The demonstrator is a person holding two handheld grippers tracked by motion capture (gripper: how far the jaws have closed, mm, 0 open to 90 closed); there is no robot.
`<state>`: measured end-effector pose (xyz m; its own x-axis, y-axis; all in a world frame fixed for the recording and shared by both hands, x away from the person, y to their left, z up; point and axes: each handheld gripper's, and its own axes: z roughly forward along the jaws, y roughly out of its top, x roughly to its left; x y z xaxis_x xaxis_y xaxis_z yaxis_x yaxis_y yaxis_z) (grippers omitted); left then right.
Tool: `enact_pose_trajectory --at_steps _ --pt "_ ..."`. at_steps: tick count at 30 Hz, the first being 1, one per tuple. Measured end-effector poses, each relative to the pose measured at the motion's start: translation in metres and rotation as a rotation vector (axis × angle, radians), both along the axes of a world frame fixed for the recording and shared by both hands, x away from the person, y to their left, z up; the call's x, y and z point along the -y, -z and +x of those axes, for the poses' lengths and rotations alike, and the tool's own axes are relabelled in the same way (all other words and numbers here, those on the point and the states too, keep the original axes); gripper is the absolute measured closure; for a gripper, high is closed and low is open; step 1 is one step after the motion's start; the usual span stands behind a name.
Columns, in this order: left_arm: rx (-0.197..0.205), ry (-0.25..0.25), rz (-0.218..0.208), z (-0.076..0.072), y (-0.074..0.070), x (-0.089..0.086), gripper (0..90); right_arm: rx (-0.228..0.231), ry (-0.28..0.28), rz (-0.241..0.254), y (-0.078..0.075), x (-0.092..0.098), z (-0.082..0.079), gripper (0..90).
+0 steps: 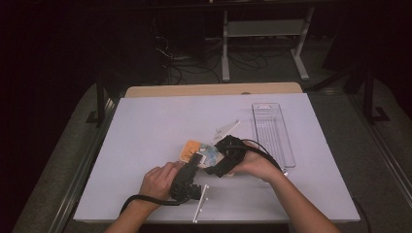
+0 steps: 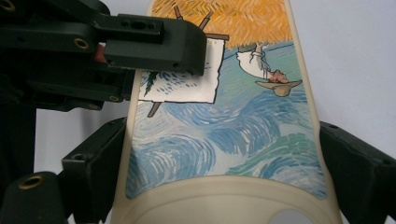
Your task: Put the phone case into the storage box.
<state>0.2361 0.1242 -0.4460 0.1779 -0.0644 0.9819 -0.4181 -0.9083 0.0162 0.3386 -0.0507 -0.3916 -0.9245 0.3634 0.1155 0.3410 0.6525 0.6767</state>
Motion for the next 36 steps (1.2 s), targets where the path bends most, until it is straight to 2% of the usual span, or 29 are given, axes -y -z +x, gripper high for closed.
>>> enact_pose_trajectory --at_steps 8,11,16,17,22,28,30,33,36 --pt "-0.006 0.003 0.022 -0.001 0.000 0.000 74.4 -0.005 0.001 0.001 0.000 0.000 0.000 9.7" --pt "-0.001 0.003 0.029 -0.001 0.000 0.000 75.5 0.025 -0.021 -0.008 0.002 0.001 0.003 9.5" --pt "0.013 0.008 0.050 -0.002 0.001 0.000 77.9 0.008 -0.021 -0.008 0.002 0.001 0.003 9.0" --pt "0.016 0.012 0.037 -0.002 0.001 0.000 78.1 0.008 -0.022 -0.006 0.002 0.001 0.003 8.9" --pt "0.022 0.015 0.028 -0.003 -0.001 0.000 78.6 0.005 -0.028 0.018 0.001 0.003 0.003 8.5" --pt "0.022 0.009 0.029 -0.003 -0.002 -0.001 78.9 0.013 -0.028 0.046 -0.003 0.005 0.003 7.6" --pt "0.023 0.002 0.024 -0.002 -0.003 -0.003 78.8 -0.002 -0.014 0.064 -0.006 0.007 0.002 6.5" --pt "0.019 -0.007 0.021 0.000 -0.004 -0.005 78.8 0.010 -0.014 0.074 -0.007 0.011 0.004 5.1" --pt "0.015 -0.032 0.018 0.003 -0.006 -0.011 78.8 -0.002 -0.001 0.083 -0.010 0.014 0.002 3.5"
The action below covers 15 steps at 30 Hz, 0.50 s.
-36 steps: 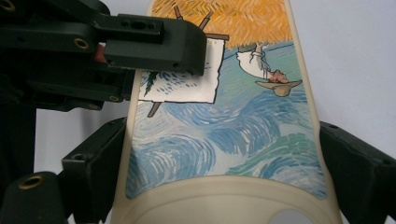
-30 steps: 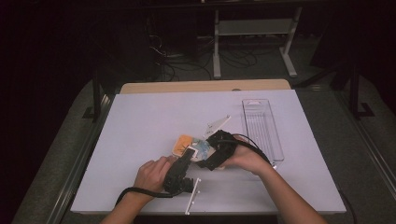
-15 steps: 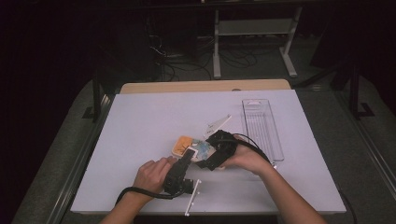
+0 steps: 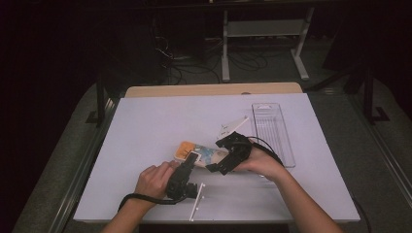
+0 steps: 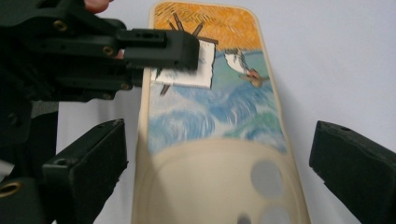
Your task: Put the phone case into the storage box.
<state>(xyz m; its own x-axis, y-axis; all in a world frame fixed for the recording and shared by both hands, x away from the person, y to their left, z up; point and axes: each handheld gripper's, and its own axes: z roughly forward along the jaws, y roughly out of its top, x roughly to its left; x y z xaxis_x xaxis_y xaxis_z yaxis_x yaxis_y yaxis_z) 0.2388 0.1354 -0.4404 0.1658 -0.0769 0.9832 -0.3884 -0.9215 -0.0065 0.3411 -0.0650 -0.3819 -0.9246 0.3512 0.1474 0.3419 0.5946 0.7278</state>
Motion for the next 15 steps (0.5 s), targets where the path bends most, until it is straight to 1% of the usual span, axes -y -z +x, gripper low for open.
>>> enact_pose_trajectory --at_steps 4,5,6,8,11,13,14,15 --pt "-0.010 -0.029 -0.007 0.003 -0.002 -0.008 78.8 -0.001 0.014 0.024 -0.004 0.007 0.000 3.1" --pt "-0.011 -0.031 -0.007 0.003 -0.003 -0.010 78.8 -0.023 0.030 0.046 -0.006 0.008 -0.001 3.1" --pt "-0.014 -0.038 -0.010 0.004 -0.003 -0.011 78.8 -0.025 0.033 0.049 -0.007 0.010 -0.001 3.1" --pt "-0.012 -0.053 -0.010 0.004 -0.003 -0.013 78.8 -0.020 0.040 0.057 -0.008 0.013 -0.001 3.1" --pt "-0.022 -0.058 -0.009 0.005 -0.004 -0.016 78.7 -0.006 0.038 0.061 -0.007 0.017 -0.002 3.0" --pt "-0.020 -0.064 -0.019 0.005 -0.005 -0.017 78.8 0.004 0.045 0.065 -0.007 0.022 -0.004 2.9" --pt "-0.024 -0.066 -0.017 0.006 -0.005 -0.018 78.7 0.003 0.048 0.067 -0.006 0.023 -0.004 2.7" --pt "-0.021 -0.074 -0.013 0.005 -0.006 -0.019 78.8 0.008 0.053 0.069 -0.006 0.026 -0.005 2.7"
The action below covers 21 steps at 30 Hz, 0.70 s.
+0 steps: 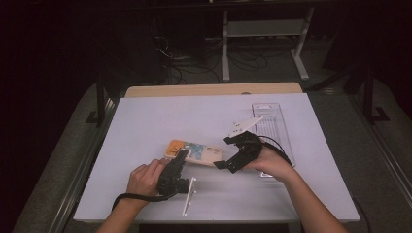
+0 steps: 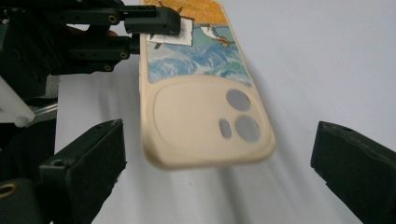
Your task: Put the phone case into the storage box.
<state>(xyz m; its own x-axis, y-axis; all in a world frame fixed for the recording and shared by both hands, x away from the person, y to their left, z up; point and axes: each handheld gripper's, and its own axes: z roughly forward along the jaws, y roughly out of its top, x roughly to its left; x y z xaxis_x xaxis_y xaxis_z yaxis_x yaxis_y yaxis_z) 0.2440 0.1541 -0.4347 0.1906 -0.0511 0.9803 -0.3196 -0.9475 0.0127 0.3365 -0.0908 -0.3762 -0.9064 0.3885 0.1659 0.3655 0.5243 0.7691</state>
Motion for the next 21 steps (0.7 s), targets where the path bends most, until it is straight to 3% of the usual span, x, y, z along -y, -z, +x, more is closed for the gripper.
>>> enact_pose_trajectory --at_steps 16,21 --pt "-0.002 -0.032 -0.018 0.003 -0.003 -0.006 78.7 0.052 0.055 0.067 0.007 0.025 -0.007 2.6" --pt "-0.004 -0.051 -0.031 0.005 -0.005 -0.009 78.8 0.035 0.066 0.077 0.012 0.028 -0.009 2.3"
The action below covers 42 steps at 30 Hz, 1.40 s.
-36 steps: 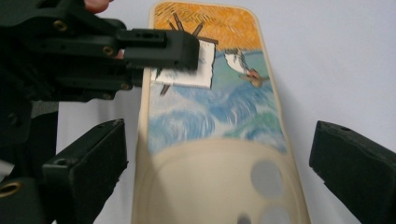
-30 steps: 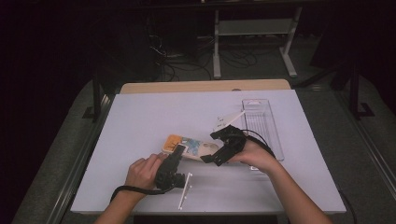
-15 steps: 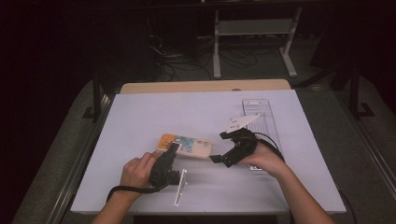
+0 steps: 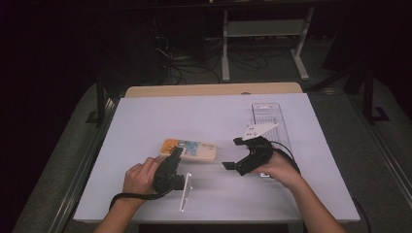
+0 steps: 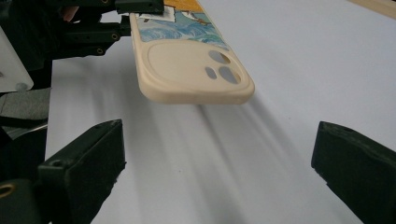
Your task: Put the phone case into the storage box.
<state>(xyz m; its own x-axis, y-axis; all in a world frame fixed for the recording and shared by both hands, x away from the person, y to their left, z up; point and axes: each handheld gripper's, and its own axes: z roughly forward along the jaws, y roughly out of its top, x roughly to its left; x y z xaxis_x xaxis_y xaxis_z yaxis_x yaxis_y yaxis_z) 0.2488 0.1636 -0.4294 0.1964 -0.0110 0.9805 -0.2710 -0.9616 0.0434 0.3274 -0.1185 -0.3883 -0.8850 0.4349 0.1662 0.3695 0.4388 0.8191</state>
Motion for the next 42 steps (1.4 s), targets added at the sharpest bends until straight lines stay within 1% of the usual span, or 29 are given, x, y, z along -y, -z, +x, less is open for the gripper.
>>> enact_pose_trajectory --at_steps 3,4,7,8,11,13,16,22,24,26,27,29,33,35,36,38,39,40,41,42 --pt "-0.002 -0.005 -0.006 0.001 -0.001 -0.001 78.8 0.004 0.008 0.005 0.001 0.000 -0.001 2.4" --pt "-0.009 -0.012 -0.020 0.001 -0.001 -0.002 78.8 0.008 0.009 0.007 0.001 0.000 -0.001 2.4" --pt "-0.011 -0.017 -0.025 0.002 -0.002 -0.002 78.8 0.008 0.019 0.005 0.002 0.000 -0.001 2.3" --pt "-0.019 -0.020 -0.037 0.002 -0.002 -0.003 78.8 0.018 0.016 -0.004 0.002 0.000 -0.001 2.4" --pt "-0.028 -0.025 -0.049 0.003 -0.002 -0.003 78.7 0.024 0.020 -0.015 0.003 -0.002 -0.002 2.3" --pt "-0.033 -0.025 -0.058 0.003 -0.002 -0.003 78.8 0.030 0.021 -0.009 0.003 -0.001 -0.003 2.4" --pt "-0.045 -0.031 -0.077 0.004 -0.003 -0.003 78.8 0.026 0.020 -0.003 0.003 0.000 -0.002 2.4" --pt "-0.088 -0.049 -0.137 0.007 -0.004 -0.005 78.8 0.025 0.026 -0.002 0.003 -0.001 -0.002 2.4" --pt "-0.107 -0.047 -0.177 0.009 -0.004 -0.005 78.8 0.019 0.030 0.006 0.003 0.000 -0.002 2.4" --pt "-0.118 -0.055 -0.192 0.009 -0.004 -0.006 78.8 0.020 0.029 0.006 0.003 0.000 -0.003 2.4" --pt "-0.125 -0.053 -0.206 0.010 -0.004 -0.006 78.8 0.019 0.029 0.004 0.003 0.000 -0.002 2.4" --pt "-0.146 -0.062 -0.220 0.010 -0.006 -0.007 78.8 0.015 0.028 0.004 0.003 0.000 -0.002 2.4" --pt "-0.175 -0.074 -0.266 0.012 -0.008 -0.007 78.8 -0.001 0.030 0.005 0.003 0.000 -0.002 2.4" --pt "-0.184 -0.077 -0.276 0.012 -0.009 -0.007 78.8 0.009 0.024 0.003 0.003 0.000 -0.002 2.4" --pt "-0.200 -0.080 -0.287 0.013 -0.009 -0.007 78.8 0.003 0.026 0.001 0.003 0.000 -0.002 2.4" --pt "-0.211 -0.086 -0.302 0.013 -0.010 -0.007 78.8 0.003 0.025 0.002 0.003 0.000 -0.002 2.4" --pt "-0.226 -0.087 -0.321 0.014 -0.010 -0.007 78.8 0.005 0.024 0.002 0.003 0.000 -0.002 2.4" --pt "-0.237 -0.093 -0.321 0.014 -0.011 -0.008 78.8 0.009 0.021 0.001 0.003 0.000 -0.001 2.4" --pt "-0.247 -0.094 -0.336 0.014 -0.011 -0.008 78.8 0.012 0.020 0.001 0.003 0.000 -0.001 2.4" --pt "-0.247 -0.094 -0.336 0.014 -0.011 -0.008 78.8 0.012 0.020 0.001 0.003 0.000 -0.001 2.4"
